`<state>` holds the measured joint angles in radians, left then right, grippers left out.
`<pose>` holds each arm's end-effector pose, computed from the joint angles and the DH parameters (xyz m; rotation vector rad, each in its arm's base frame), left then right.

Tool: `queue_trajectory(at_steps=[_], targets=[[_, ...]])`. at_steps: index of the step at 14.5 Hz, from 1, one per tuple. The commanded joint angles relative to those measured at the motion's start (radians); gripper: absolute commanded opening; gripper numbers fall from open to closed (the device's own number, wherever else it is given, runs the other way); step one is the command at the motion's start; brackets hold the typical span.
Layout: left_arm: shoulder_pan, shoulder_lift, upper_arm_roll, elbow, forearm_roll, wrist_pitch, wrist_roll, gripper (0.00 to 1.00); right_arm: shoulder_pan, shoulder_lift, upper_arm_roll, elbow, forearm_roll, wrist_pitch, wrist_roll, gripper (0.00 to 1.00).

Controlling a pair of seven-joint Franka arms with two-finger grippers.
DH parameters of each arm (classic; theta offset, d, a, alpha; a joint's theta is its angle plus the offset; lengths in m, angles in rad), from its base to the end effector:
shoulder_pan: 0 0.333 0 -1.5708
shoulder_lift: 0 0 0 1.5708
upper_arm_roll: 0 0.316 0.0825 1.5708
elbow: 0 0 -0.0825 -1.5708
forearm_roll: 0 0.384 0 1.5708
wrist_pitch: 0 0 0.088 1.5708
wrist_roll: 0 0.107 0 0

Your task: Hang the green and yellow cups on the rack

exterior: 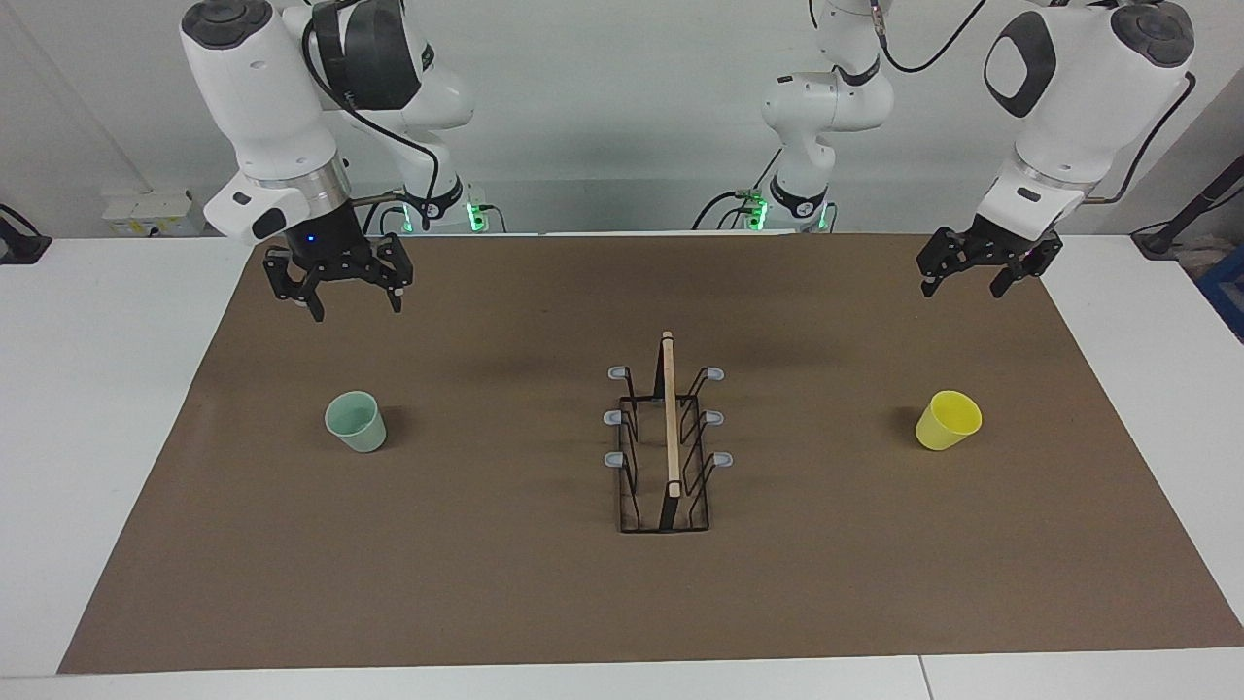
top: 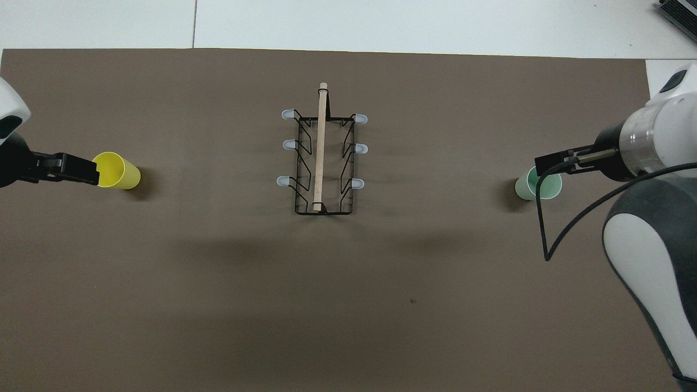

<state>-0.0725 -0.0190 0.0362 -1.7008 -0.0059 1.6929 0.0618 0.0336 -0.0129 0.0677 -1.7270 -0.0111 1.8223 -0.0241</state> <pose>0.5561 -0.0206 0.5839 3.1314 -0.1526 0.0175 0.5665 0.0569 0.5800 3.1230 0.1996 0.1700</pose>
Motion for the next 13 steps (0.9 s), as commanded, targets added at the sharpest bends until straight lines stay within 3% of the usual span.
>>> queue_trajectory(at_steps=[1,7,9,10,11,13], targets=[[-0.007,-0.021,0.004,-0.020,0.014,0.004,0.012,1.00,-0.006,-0.009,0.001,-0.008,0.003,0.005,-0.011,1.00],[-0.010,-0.021,0.004,-0.022,0.012,0.013,0.010,1.00,-0.006,-0.009,0.001,-0.008,0.003,0.005,-0.011,1.00],[-0.006,-0.021,0.004,-0.020,0.012,0.002,0.009,0.88,-0.007,-0.009,0.001,-0.008,0.003,0.005,-0.011,1.00],[-0.003,-0.021,0.004,-0.016,0.012,-0.007,0.009,0.88,-0.006,-0.009,0.001,-0.008,0.003,0.005,-0.011,1.00],[0.000,-0.021,0.004,-0.019,0.012,-0.004,0.006,0.97,-0.006,-0.009,0.001,-0.008,0.003,0.005,-0.011,1.00],[0.002,-0.012,0.010,0.000,0.004,-0.007,0.003,1.00,-0.006,-0.009,0.001,-0.008,0.003,0.005,-0.011,1.00]])
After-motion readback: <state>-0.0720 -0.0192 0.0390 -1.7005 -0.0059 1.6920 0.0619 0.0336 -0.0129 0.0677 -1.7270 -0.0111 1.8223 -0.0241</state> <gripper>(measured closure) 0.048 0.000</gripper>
